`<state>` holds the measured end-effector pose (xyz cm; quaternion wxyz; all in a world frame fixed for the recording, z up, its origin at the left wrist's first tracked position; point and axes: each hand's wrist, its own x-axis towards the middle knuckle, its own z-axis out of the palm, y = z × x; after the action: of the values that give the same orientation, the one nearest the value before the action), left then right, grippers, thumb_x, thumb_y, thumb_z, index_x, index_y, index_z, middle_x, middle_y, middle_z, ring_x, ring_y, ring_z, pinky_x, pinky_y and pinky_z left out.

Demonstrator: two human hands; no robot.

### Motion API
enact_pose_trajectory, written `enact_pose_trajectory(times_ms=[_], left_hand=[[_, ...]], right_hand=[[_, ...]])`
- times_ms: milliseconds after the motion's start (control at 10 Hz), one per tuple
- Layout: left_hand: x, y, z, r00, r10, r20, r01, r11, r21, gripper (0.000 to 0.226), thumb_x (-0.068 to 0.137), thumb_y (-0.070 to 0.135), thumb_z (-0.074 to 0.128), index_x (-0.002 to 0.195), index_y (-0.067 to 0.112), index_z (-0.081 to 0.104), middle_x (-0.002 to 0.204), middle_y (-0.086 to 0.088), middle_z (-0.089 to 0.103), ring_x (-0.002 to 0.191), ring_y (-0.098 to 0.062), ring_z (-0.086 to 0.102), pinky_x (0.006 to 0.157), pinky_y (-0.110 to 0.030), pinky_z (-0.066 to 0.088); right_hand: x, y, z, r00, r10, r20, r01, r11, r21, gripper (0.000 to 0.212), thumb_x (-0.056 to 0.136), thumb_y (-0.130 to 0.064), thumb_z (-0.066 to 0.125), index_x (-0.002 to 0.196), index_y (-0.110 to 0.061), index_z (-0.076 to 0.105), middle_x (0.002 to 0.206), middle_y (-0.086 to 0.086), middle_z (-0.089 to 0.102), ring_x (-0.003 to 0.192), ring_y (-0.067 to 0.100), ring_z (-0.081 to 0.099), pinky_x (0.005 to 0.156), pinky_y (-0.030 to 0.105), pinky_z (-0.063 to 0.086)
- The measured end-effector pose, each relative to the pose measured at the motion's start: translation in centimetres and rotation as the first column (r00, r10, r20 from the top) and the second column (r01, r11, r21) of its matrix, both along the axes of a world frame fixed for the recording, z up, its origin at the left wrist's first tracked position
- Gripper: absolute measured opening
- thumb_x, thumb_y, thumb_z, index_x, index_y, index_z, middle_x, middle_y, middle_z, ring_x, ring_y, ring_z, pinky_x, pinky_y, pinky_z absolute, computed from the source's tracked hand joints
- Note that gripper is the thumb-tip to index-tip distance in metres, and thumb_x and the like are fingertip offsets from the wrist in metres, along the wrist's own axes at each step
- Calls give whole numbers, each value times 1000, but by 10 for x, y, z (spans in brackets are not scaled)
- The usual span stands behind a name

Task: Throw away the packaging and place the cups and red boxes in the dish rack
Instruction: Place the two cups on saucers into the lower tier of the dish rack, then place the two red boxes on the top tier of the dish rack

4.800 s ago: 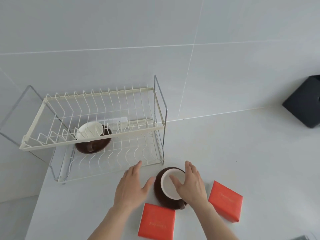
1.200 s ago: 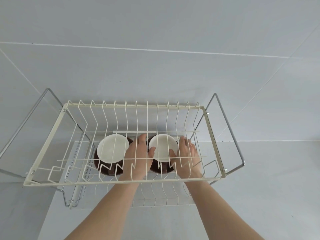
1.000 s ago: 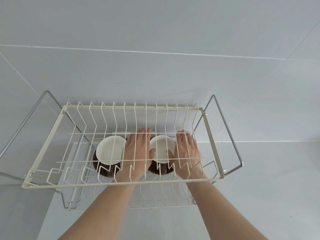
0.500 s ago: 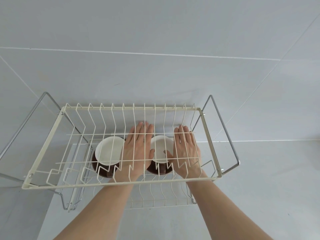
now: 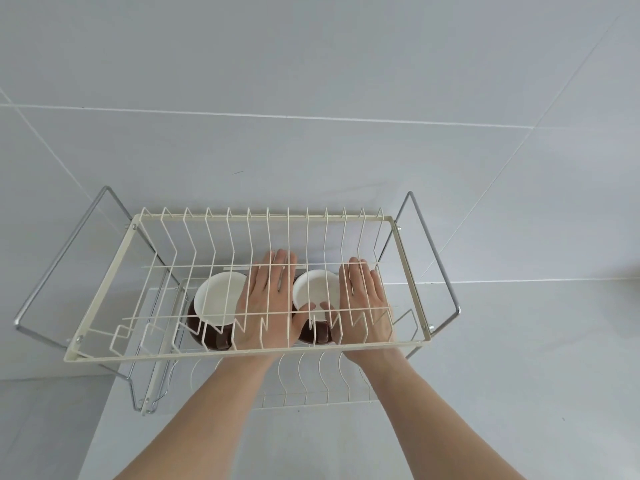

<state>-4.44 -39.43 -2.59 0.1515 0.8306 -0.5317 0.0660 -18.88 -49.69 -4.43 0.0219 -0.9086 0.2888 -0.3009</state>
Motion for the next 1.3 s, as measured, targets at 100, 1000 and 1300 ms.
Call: enact_pose_trajectory(times_ms=[100, 1000, 1300], left_hand=[[-5, 18, 8, 998, 3, 58, -4, 1000, 25, 75, 94, 57, 41, 147, 4, 43, 153, -18, 44, 145, -35, 36, 119, -52, 28], [-167, 145, -4, 980, -178, -88, 191, 967, 168, 78, 96, 60, 33, 159, 19, 12, 167, 3, 15, 154, -12, 3, 123, -37, 3], [-226, 149, -19, 883, -412, -224, 460, 853, 245, 87, 89, 66, 40, 159, 27, 7, 167, 9, 9, 153, -6, -4, 122, -31, -5]], right_hand=[[-12, 13, 8, 997, 24, -73, -25, 999, -19, 61, 91, -25, 60, 138, 9, 41, 142, 30, 48, 136, 46, 41, 112, 58, 34], [-217, 136, -12, 919, -125, -373, 227, 944, 241, 71, 95, -47, 43, 151, -5, 30, 160, 12, 28, 151, 26, 18, 122, 40, 15], [-320, 112, -21, 812, -352, -466, 525, 790, 317, 92, 86, -54, 62, 152, -3, 21, 161, 15, 23, 151, 30, 15, 123, 42, 19]])
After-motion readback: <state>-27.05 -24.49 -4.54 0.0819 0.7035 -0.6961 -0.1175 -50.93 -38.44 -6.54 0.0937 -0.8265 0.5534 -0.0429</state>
